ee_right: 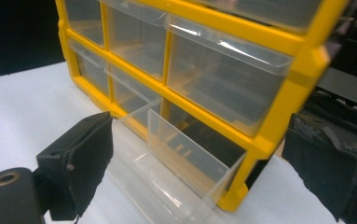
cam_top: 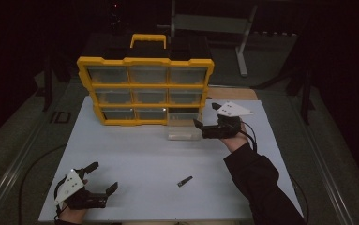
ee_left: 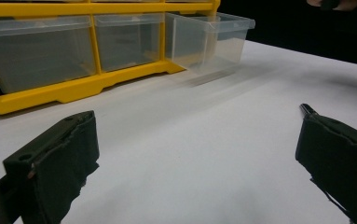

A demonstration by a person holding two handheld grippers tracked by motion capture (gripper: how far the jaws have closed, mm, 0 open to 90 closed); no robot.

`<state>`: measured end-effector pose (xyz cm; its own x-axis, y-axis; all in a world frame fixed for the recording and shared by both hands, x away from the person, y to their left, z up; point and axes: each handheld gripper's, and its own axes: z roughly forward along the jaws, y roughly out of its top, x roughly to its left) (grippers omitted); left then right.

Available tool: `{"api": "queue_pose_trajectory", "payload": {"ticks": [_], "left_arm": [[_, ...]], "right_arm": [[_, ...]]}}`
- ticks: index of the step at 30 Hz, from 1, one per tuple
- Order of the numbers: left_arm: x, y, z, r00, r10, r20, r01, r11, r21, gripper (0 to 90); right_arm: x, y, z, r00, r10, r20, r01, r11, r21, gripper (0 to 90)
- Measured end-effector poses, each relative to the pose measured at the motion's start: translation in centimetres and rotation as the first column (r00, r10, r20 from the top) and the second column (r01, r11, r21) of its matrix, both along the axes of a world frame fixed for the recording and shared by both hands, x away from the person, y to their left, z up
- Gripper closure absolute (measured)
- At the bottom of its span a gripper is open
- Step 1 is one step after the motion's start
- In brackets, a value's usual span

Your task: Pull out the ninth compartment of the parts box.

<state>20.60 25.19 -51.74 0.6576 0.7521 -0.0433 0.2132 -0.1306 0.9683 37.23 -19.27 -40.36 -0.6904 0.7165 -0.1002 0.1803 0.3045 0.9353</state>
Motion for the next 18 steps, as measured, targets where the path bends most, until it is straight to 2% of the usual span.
{"api": "queue_pose_trajectory", "payload": {"ticks": [3,8,18], "left_arm": [[0.0,0.0,0.0,1.0,0.0,0.0,0.0,1.0,0.0,0.0],[0.0,0.0,0.0,1.0,0.003,-0.002,-0.003,1.0,0.0,0.0],[0.1,-0.1,0.0,1.0,0.0,0.0,0.0,1.0,0.005,0.0]], "right_arm": [[-0.4,-0.6,-0.1,1.0,-0.005,0.002,0.005,0.9999,-0.011,8.6],[-1.4,-2.6,-0.7,0.9995,-0.032,-0.001,0.032,0.9995,0.002,8.6],[-3.4,-4.6,-3.0,0.9986,-0.043,-0.03,0.044,0.9988,0.021,8.6]]}}
